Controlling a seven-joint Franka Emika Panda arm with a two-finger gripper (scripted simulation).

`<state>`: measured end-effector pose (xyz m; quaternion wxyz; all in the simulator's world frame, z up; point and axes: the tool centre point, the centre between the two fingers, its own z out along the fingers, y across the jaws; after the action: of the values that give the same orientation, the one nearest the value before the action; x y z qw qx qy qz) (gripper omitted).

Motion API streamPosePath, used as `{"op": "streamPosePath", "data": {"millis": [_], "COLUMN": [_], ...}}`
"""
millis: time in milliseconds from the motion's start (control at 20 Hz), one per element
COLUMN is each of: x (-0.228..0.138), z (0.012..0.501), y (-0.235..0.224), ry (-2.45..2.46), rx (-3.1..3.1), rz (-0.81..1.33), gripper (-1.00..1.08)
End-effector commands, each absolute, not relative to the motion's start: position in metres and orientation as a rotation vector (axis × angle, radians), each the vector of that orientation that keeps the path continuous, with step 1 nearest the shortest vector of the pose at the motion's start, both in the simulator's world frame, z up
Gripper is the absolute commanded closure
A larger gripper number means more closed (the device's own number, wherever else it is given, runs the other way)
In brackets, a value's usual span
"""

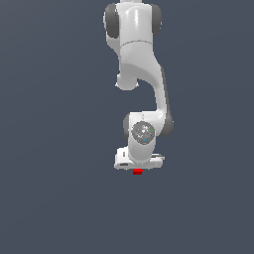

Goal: Pick up the red cube and move it to a goal position.

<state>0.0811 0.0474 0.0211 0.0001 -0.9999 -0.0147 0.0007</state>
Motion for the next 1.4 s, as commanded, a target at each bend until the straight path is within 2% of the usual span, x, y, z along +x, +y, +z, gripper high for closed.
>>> {"op": "streamPosePath", "data": {"millis": [0,50,100,850,1350], "x": [0.083,0.083,0.083,0.081,0.062], "z": [0.02,0.02,0.02,0.025,0.066], "y": [0.048,0.048,0.048,0.047,0.042], "ry": [-0.046,-0.046,-0.046,-0.046,-0.046], "rx": [-3.141,-3.141,-3.141,-3.141,-3.141], "rz": [0.0,0.0,0.0,0.0,0.0], "gripper": [-0.92,-0.92,1.08,1.08,1.08]}}
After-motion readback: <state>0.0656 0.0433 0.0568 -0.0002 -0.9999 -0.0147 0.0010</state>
